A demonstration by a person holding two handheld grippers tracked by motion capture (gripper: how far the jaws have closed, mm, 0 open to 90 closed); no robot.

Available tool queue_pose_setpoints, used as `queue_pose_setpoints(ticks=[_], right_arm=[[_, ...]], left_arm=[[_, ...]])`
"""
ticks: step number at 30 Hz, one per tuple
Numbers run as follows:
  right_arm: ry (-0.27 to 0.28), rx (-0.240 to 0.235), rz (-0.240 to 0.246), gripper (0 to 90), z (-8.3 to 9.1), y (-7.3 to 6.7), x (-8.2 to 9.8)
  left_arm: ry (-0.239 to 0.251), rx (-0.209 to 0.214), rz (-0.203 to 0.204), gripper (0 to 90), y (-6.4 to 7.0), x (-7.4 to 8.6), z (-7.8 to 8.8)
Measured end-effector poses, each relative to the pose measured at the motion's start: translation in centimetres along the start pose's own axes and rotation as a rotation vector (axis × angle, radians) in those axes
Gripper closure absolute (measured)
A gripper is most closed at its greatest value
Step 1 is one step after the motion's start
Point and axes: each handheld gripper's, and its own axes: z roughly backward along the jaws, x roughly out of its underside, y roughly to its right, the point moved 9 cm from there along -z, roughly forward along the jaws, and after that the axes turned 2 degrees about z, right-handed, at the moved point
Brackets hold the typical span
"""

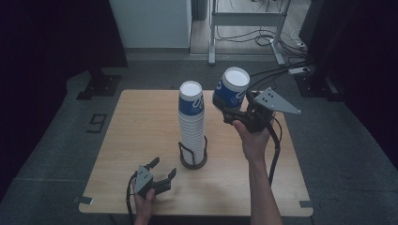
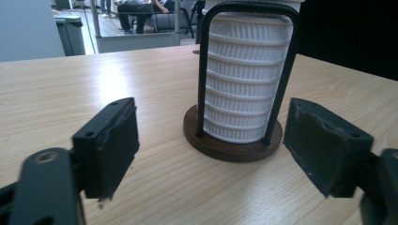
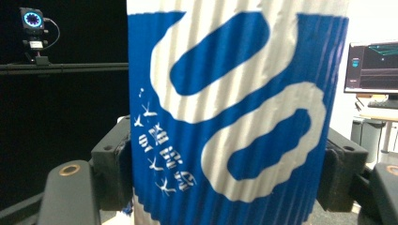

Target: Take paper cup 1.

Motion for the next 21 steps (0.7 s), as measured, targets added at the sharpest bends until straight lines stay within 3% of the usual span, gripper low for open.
queue_pose_setpoints(ticks=[15, 18, 21], right_arm=[[-0.063, 0.013, -0.041, 22.7, 1.4, -0.4, 4.7], [-0.08, 0.004, -0.072, 22.7, 1.6, -0.7, 6.3], [-0.093, -0.002, -0.105, 22.7, 1.8, -0.8, 7.8]], left_arm=[[-0.022, 0.032, 0.008, 22.8, 0.0, 0.1, -0.2], [-0.01, 0.061, 0.017, 20.3, 0.3, 0.0, -0.2], [-0.003, 0.083, -0.01, 19.7, 0.7, 0.0, -0.2]])
